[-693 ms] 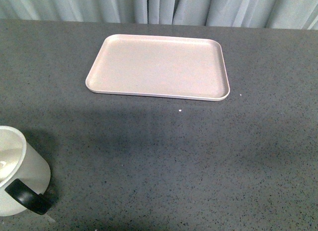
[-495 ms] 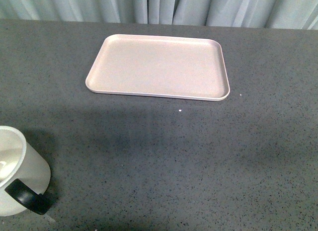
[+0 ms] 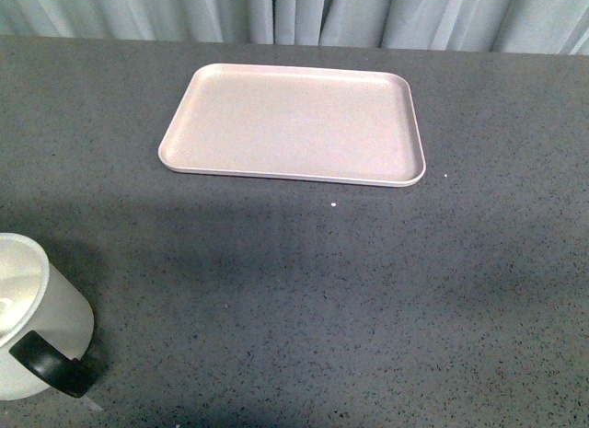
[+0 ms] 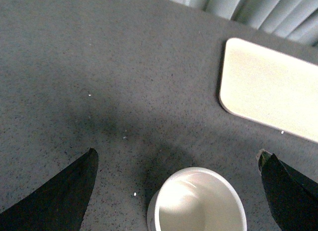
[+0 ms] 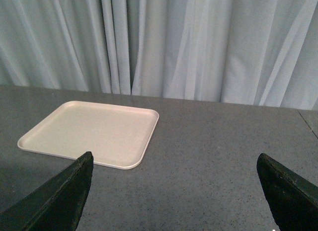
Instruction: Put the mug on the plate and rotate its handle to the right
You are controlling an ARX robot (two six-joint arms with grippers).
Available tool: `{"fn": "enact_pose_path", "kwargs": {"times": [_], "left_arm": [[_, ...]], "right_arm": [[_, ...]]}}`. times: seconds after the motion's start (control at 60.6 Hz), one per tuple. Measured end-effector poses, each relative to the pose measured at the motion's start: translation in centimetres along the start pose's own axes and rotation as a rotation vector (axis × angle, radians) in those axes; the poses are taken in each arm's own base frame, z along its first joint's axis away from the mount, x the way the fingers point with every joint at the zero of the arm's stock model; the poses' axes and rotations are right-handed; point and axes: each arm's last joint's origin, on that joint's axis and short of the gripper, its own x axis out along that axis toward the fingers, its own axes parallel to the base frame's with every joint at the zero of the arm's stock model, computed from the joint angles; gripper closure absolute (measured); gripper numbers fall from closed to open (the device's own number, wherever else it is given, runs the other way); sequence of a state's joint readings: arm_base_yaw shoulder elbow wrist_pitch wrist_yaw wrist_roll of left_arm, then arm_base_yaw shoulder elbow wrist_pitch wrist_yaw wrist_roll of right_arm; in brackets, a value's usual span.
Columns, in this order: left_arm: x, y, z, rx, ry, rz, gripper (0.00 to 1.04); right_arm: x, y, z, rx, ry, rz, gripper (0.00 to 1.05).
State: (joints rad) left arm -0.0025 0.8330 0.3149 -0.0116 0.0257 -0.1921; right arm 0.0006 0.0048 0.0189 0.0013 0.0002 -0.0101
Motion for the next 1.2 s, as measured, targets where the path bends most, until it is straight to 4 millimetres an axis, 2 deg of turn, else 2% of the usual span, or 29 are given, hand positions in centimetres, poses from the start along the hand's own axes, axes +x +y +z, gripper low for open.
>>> {"fn": "enact_pose_path", "kwargs": {"times": [0.165,0.346,1.204], "left_arm": [[3.7,0.3,-0.1,0.099,0.124,0.048,0.09],[5.3,0.6,-0.6,0.144,0.197,0.059,0.09],[6.6,2.2,-2.1,0.227,0.324,-0.050,0.09]], "right_arm": [[0.0,0.0,0.0,0.000,0.000,0.000,0.09],[0.0,0.0,0.0,0.000,0.000,0.000,0.09],[0.0,0.0,0.0,0.000,0.000,0.000,0.09]]}}
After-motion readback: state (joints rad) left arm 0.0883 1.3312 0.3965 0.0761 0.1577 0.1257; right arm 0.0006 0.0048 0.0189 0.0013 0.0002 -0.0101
